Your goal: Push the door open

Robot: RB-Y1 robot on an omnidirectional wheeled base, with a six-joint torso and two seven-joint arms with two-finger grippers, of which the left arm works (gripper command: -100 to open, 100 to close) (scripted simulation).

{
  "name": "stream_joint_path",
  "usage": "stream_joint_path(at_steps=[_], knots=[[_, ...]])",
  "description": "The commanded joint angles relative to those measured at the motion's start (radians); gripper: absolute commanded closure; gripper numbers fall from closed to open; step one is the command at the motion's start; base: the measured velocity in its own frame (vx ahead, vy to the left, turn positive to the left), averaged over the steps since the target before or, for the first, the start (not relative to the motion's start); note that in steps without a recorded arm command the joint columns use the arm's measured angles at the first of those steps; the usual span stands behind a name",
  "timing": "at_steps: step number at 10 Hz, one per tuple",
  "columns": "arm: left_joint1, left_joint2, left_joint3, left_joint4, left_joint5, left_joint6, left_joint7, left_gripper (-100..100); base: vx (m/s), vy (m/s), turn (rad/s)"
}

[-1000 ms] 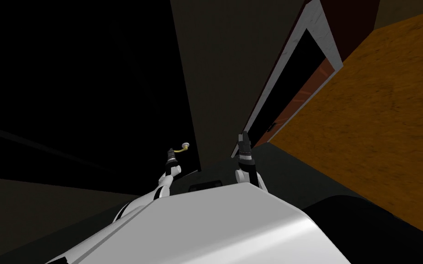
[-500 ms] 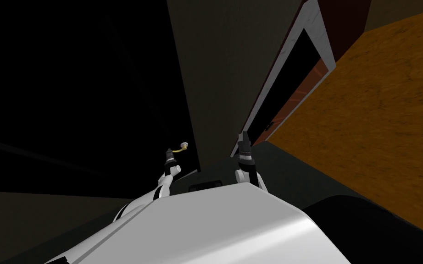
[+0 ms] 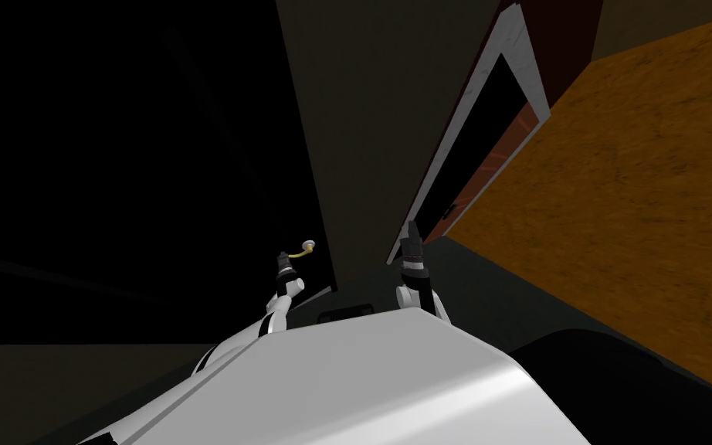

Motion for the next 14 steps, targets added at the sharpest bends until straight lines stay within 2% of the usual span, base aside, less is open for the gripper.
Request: stream_joint_path(at_steps=[1, 2, 6, 7, 8, 12, 13, 14], knots=[[-0.008, 0.019, 0.030, 0.005, 0.012, -0.021, -0.012, 100, 0.027, 0.015, -0.067], [-0.009, 0.018, 0.039, 0.007, 0.015, -0.023, -0.018, 100, 0.018, 0.026, -0.051], [-0.009, 0.018, 0.039, 0.007, 0.015, -0.023, -0.018, 100, 0.009, 0.006, -0.003], [-0.015, 0.015, 0.063, 0.012, 0.024, -0.030, -0.035, 100, 0.017, 0.019, -0.086], [-0.015, 0.015, 0.063, 0.012, 0.024, -0.030, -0.035, 100, 0.026, 0.014, -0.045], [-0.028, 0.003, 0.126, 0.027, 0.047, -0.049, -0.080, 100, 0.051, 0.027, -0.066], [-0.028, 0.003, 0.126, 0.027, 0.047, -0.049, -0.080, 100, 0.049, 0.021, -0.041], [-0.034, -0.003, 0.147, 0.032, 0.055, -0.056, -0.095, 100, 0.048, 0.016, -0.049]])
